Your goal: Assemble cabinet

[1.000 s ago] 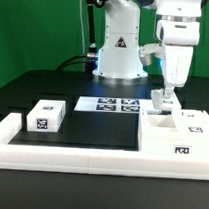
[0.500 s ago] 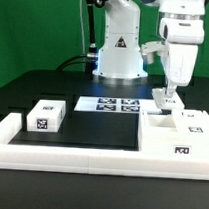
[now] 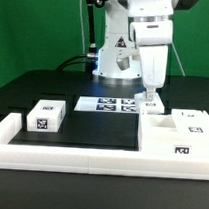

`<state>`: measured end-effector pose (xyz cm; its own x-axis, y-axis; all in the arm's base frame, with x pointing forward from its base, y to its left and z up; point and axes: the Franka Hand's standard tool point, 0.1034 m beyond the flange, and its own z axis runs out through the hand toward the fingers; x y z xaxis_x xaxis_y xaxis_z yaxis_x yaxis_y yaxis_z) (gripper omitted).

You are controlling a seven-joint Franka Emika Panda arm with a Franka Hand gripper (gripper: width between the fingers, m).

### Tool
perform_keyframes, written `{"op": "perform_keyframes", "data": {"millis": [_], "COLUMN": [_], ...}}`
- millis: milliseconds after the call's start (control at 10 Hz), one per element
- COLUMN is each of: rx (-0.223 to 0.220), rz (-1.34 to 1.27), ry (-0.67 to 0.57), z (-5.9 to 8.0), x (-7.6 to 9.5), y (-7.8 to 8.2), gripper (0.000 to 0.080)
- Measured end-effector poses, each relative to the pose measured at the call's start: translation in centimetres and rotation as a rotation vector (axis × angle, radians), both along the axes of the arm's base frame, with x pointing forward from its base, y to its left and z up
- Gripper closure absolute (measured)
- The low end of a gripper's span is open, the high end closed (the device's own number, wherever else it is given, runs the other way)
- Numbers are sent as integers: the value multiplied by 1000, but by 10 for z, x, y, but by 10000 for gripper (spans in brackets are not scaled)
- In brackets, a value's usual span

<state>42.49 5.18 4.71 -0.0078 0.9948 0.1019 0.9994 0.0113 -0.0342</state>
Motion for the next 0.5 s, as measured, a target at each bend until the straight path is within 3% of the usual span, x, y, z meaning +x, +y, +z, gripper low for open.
{"op": "perform_keyframes", "data": {"millis": [300,500], "rx": [-25,-25], "rz": [-34,-51], "ry": [6,3], "z": [18,21], "x": [15,15], "y": [20,28], "gripper": [737,737]}}
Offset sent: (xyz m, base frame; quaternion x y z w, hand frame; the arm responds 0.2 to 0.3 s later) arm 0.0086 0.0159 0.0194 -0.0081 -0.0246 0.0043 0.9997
